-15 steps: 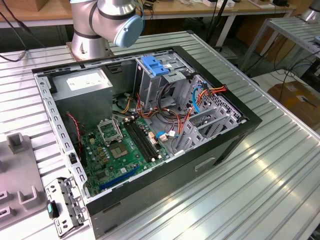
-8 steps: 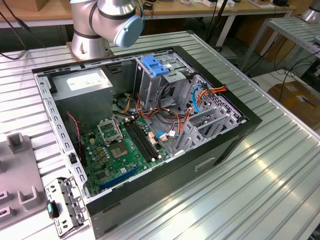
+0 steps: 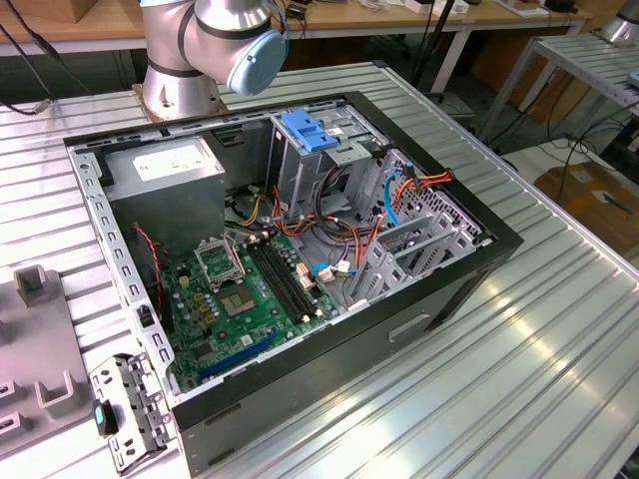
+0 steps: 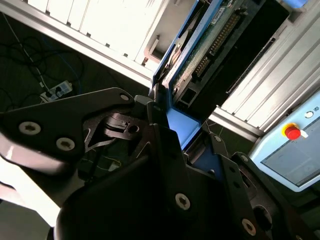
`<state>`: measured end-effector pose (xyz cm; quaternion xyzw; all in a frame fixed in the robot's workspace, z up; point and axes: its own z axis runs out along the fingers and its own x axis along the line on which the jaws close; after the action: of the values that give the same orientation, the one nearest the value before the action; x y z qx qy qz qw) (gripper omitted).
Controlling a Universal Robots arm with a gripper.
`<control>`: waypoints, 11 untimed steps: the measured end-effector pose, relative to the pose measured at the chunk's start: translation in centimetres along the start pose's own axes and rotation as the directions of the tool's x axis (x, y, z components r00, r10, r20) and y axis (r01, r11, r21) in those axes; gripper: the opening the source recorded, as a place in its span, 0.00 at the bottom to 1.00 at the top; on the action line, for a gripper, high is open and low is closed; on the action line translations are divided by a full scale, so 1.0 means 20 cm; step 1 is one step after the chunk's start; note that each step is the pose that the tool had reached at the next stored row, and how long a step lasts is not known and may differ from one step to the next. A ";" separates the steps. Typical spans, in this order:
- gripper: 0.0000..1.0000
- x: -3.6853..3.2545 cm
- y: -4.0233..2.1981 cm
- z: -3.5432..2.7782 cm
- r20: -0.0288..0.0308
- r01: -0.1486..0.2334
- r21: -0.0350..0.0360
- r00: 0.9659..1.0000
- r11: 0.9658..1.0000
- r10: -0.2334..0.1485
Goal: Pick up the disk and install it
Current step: 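Pick up the disk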
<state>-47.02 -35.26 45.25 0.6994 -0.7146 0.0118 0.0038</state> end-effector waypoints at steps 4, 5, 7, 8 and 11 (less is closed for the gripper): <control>0.37 0.000 0.000 -0.018 0.000 0.000 -0.001 1.000 1.000 0.000; 0.37 0.000 0.000 -0.023 0.000 0.000 -0.001 1.000 1.000 0.000; 0.37 0.001 -0.001 -0.046 0.000 0.000 -0.001 1.000 1.000 0.000; 0.37 0.001 -0.001 -0.055 0.000 0.000 -0.001 1.000 1.000 0.000; 0.37 0.002 -0.001 -0.081 0.000 0.000 -0.002 1.000 1.000 0.000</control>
<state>-47.01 -35.26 46.88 0.6994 -0.7146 0.0111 0.0045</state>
